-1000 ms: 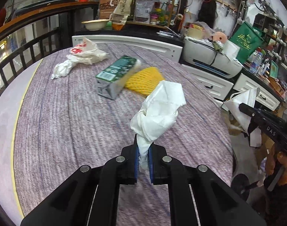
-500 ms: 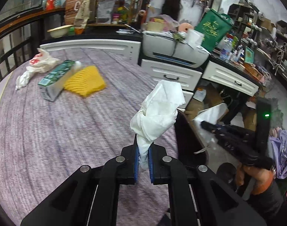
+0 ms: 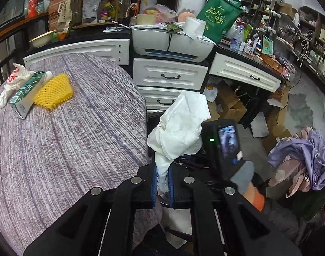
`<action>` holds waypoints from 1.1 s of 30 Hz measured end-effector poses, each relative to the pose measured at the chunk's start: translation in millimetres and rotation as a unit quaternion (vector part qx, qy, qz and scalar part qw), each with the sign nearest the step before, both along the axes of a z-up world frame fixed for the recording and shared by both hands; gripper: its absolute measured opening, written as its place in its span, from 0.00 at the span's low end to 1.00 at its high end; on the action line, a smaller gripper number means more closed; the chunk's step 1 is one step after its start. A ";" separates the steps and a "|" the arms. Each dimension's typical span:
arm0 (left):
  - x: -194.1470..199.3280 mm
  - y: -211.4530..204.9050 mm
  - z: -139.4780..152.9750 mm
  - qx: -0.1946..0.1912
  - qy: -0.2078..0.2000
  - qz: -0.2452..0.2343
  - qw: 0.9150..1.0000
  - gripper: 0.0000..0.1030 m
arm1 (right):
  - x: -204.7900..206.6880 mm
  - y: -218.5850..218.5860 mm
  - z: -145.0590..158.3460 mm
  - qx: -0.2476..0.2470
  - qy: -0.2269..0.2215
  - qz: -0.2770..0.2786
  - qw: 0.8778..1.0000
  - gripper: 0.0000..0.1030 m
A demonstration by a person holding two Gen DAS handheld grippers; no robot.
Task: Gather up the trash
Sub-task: 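Carry the mask into the bin and open the right gripper while the left gripper carries the tissue, then lower the tissue into the bin and open the left gripper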
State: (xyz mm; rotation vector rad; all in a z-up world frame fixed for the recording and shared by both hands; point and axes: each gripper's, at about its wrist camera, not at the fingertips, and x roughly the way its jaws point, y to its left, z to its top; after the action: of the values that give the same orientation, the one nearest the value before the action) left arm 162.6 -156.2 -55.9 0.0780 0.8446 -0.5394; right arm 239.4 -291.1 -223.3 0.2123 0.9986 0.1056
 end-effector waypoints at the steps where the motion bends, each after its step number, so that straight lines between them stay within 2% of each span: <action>1: -1.0 -2.7 -1.3 0.002 0.001 -0.002 1.000 0.09 | 2.4 -0.4 -5.9 0.001 0.006 -0.002 1.000 0.06; 5: -2.2 -13.4 -9.3 0.010 0.008 -0.011 1.000 0.09 | 13.6 -1.6 -34.8 0.010 0.043 -0.006 0.999 0.07; 7: -1.6 -20.0 -14.0 0.015 0.013 -0.016 1.000 0.09 | 16.7 -2.6 -44.7 0.012 0.061 -0.011 0.998 0.16; 8: -2.0 -22.3 -15.6 0.016 0.014 -0.017 1.000 0.09 | 16.5 -3.3 -48.2 0.012 0.066 -0.015 0.998 0.30; 9: -2.2 -25.3 -18.2 0.019 0.016 -0.020 0.999 0.09 | 15.5 -3.7 -49.6 0.011 0.066 -0.020 0.998 0.52; 11: -2.7 -30.2 -23.2 0.024 0.020 -0.024 0.999 0.09 | 9.9 -5.7 -46.7 0.008 0.052 -0.029 0.998 0.70; 19: -2.6 -45.9 -40.7 0.038 0.039 -0.038 0.998 0.09 | -12.3 -18.7 -25.2 0.003 0.030 -0.045 0.999 0.70; 27: 2.0 -71.6 -68.1 0.068 0.063 -0.058 0.994 0.09 | -45.7 -61.1 -6.2 -0.031 0.010 -0.120 0.992 0.71; 33: 13.8 -89.9 -94.9 0.099 0.078 -0.061 0.990 0.09 | -75.1 -95.2 0.5 -0.031 -0.002 -0.170 0.985 0.72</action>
State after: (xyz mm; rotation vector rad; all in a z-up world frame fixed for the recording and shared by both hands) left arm 176.3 -246.1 -150.8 0.2731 1.0494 -0.5814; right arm 164.3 -386.3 -222.9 0.3219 0.9476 -0.2375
